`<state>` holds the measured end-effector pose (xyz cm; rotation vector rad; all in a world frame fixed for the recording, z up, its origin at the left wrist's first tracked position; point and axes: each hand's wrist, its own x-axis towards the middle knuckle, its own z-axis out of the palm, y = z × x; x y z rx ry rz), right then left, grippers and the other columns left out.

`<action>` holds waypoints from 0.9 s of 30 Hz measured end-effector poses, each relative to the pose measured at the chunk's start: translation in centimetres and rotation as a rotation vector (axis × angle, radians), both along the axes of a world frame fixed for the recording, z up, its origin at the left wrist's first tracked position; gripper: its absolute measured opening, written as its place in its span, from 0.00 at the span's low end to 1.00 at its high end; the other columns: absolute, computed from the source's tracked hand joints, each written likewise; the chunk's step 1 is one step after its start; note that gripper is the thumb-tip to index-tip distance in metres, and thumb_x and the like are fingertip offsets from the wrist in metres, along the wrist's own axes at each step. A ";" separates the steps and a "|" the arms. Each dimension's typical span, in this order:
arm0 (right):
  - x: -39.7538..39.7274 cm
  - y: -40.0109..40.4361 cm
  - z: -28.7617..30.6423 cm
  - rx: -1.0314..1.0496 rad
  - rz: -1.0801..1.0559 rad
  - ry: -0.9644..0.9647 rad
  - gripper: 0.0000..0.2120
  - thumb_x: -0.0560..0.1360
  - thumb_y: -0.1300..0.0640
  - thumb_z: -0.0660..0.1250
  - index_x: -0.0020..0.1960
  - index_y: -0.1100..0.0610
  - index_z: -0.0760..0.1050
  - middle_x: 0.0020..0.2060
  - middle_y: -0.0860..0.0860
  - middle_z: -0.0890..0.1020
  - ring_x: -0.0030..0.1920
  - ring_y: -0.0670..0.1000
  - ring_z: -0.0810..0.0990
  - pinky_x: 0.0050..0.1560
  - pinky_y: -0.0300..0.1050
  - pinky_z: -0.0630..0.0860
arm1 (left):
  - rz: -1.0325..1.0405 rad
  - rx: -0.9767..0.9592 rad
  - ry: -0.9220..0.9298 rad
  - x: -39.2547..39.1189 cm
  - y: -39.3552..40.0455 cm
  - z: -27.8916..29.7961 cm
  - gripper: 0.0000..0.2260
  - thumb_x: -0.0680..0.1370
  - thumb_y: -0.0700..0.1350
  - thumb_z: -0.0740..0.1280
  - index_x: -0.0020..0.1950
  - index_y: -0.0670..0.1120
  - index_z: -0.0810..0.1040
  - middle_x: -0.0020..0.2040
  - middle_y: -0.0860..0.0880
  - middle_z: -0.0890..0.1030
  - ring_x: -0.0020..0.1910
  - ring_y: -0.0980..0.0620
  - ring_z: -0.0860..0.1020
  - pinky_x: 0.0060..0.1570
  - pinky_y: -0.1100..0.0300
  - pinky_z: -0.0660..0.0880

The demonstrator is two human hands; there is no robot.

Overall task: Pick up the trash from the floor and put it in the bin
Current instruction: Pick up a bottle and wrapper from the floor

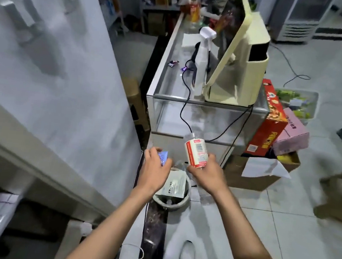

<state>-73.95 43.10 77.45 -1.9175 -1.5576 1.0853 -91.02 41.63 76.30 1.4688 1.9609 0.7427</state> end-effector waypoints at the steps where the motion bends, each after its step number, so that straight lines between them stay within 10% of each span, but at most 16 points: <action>1: -0.3 1.5 -1.7 -0.009 0.010 0.001 0.34 0.69 0.48 0.74 0.69 0.56 0.64 0.58 0.55 0.80 0.55 0.57 0.80 0.52 0.49 0.77 | 0.009 -0.018 0.000 -0.2 1.3 -1.8 0.17 0.78 0.50 0.61 0.64 0.45 0.66 0.63 0.47 0.66 0.57 0.44 0.74 0.57 0.50 0.72; 11: -5.5 13.3 -24.9 -0.095 0.037 0.079 0.33 0.68 0.52 0.75 0.65 0.55 0.60 0.57 0.54 0.79 0.54 0.56 0.80 0.51 0.46 0.75 | 0.117 -0.088 -0.063 -2.2 10.8 -25.4 0.15 0.80 0.47 0.64 0.63 0.41 0.67 0.60 0.47 0.66 0.53 0.49 0.74 0.52 0.64 0.67; 20: -8.9 15.1 -53.1 -0.036 -0.023 0.187 0.36 0.67 0.55 0.79 0.65 0.57 0.61 0.50 0.47 0.77 0.48 0.49 0.79 0.38 0.26 0.69 | 0.021 -0.042 -0.103 -4.4 13.1 -55.5 0.15 0.77 0.60 0.60 0.56 0.51 0.65 0.53 0.55 0.66 0.53 0.53 0.72 0.57 0.49 0.74; 24: -9.0 12.6 -61.6 0.044 -0.033 0.230 0.37 0.70 0.53 0.77 0.70 0.54 0.57 0.57 0.44 0.74 0.58 0.47 0.76 0.50 0.22 0.69 | -0.057 0.007 0.058 -3.3 12.1 -65.1 0.20 0.80 0.43 0.62 0.71 0.41 0.65 0.72 0.44 0.65 0.71 0.44 0.65 0.70 0.43 0.65; 27: -8.9 11.4 -65.7 0.077 -0.018 0.248 0.43 0.72 0.49 0.74 0.77 0.51 0.52 0.70 0.47 0.68 0.70 0.46 0.69 0.67 0.43 0.71 | -0.081 0.003 0.279 -2.4 11.8 -68.1 0.27 0.78 0.46 0.60 0.76 0.42 0.58 0.77 0.44 0.58 0.76 0.41 0.57 0.72 0.45 0.59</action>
